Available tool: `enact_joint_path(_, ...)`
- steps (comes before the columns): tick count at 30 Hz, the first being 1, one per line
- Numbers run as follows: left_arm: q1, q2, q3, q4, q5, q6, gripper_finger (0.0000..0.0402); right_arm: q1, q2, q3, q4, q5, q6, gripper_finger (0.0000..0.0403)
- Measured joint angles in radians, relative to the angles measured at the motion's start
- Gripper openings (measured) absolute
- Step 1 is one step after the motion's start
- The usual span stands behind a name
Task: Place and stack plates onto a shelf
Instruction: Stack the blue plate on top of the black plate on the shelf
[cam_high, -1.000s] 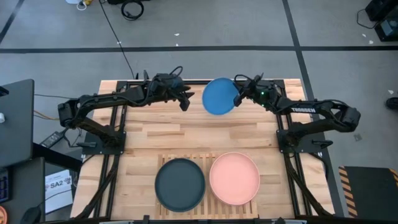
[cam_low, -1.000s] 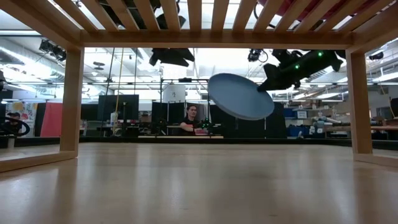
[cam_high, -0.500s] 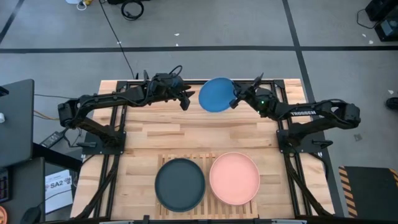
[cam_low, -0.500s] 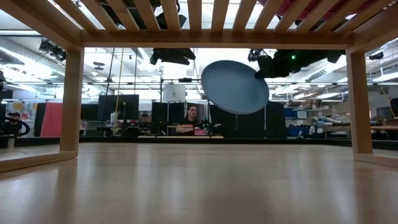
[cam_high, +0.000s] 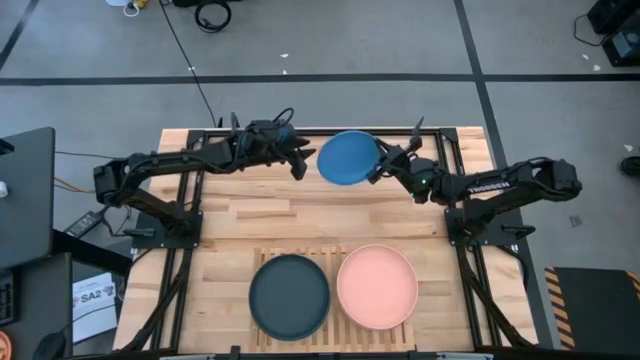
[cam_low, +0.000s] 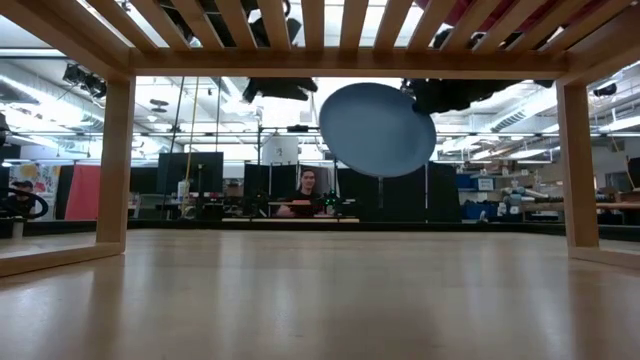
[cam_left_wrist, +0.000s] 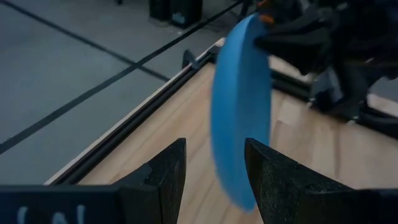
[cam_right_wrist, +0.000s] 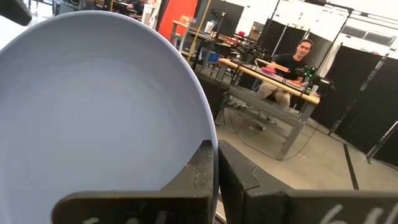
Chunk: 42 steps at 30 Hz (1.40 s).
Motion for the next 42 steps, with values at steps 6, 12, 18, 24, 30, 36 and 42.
enact_joint_path(6,-0.048,0.0,0.0,0.061,-0.039,0.0,0.0169,0.062,0.0,0.0,0.012,0.054,0.001,0.0012)
enact_joint_path(12,-0.093,0.0,0.0,0.061,-0.124,0.015,0.0169,0.113,0.0,0.0,0.053,0.088,0.03,0.0012)
enact_joint_path(18,-0.111,0.0,0.0,0.063,-0.132,0.018,0.0169,0.138,0.0,0.0,0.072,0.09,0.065,0.0012)
enact_joint_path(24,-0.111,0.0,0.0,0.065,-0.174,0.018,0.0169,0.161,0.0,0.0,0.107,0.088,0.064,0.0012)
enact_joint_path(30,-0.111,0.0,0.0,0.065,-0.184,0.017,0.016,0.169,0.0,0.0,0.126,-0.005,0.135,0.0012)
enact_joint_path(36,-0.111,0.0,0.0,0.065,-0.184,0.016,0.0128,0.169,0.0,0.0,0.128,-0.037,0.171,0.0014)
enact_joint_path(42,-0.111,0.0,0.0,0.064,-0.185,0.016,0.0084,0.169,0.0,0.0,0.128,-0.059,0.197,0.0014)
